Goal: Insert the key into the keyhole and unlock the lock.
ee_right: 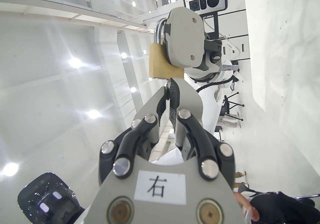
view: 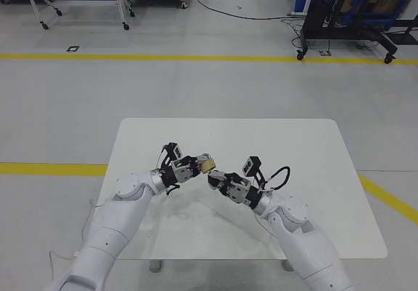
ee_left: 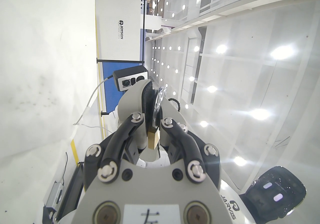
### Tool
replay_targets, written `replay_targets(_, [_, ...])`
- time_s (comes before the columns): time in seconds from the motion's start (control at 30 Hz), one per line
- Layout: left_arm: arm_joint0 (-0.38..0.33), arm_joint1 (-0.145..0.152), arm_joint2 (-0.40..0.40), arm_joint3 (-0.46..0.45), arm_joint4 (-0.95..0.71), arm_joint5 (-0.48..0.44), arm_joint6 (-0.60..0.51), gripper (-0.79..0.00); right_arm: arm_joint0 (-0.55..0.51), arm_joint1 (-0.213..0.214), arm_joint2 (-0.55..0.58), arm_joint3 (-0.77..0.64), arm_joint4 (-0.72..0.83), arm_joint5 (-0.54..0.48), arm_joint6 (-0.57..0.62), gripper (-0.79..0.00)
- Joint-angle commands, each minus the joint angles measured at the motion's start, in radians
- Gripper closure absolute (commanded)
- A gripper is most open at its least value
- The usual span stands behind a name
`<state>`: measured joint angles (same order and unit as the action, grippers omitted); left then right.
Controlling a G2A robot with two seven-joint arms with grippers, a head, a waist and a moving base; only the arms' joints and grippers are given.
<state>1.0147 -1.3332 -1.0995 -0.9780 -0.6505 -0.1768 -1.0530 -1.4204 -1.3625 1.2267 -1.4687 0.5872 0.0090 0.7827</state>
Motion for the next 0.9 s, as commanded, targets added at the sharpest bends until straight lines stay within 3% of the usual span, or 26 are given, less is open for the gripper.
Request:
replay_targets(0.0, [-0.001, 0.000, 0.001, 0.000, 0.001, 0.001, 0.000, 0.000, 0.002, 0.002, 0.001, 0.009, 0.009, 0.006, 0.014, 0.000])
replay_targets(0.43, [0.015, 0.001, -0.001, -0.020, 0.030, -0.076, 0.024, 0.000, 0.050, -0.006, -0.012, 0.134, 0.320, 0.177, 0.126, 0.000])
replay_targets(0.63, [0.032, 0.003, -0.008, -0.038, 0.060, -0.143, 0.075, 0.000, 0.060, -0.007, -0.022, 0.173, 0.389, 0.235, 0.151, 0.000])
replay_targets(0.77, [0.050, 0.002, -0.003, -0.059, 0.085, -0.175, 0.108, 0.000, 0.044, -0.003, -0.011, 0.158, 0.392, 0.216, 0.151, 0.000])
replay_targets(0.8, [0.052, 0.002, -0.003, -0.061, 0.083, -0.172, 0.110, 0.000, 0.037, 0.000, -0.007, 0.146, 0.377, 0.203, 0.150, -0.305])
replay_targets(0.83, [0.054, 0.002, -0.006, -0.063, 0.074, -0.166, 0.109, 0.000, 0.027, 0.003, -0.001, 0.132, 0.364, 0.189, 0.148, -0.708])
replay_targets(0.87, [0.054, 0.003, -0.008, -0.064, 0.067, -0.160, 0.105, 0.000, 0.015, 0.006, 0.007, 0.113, 0.350, 0.171, 0.147, -0.785])
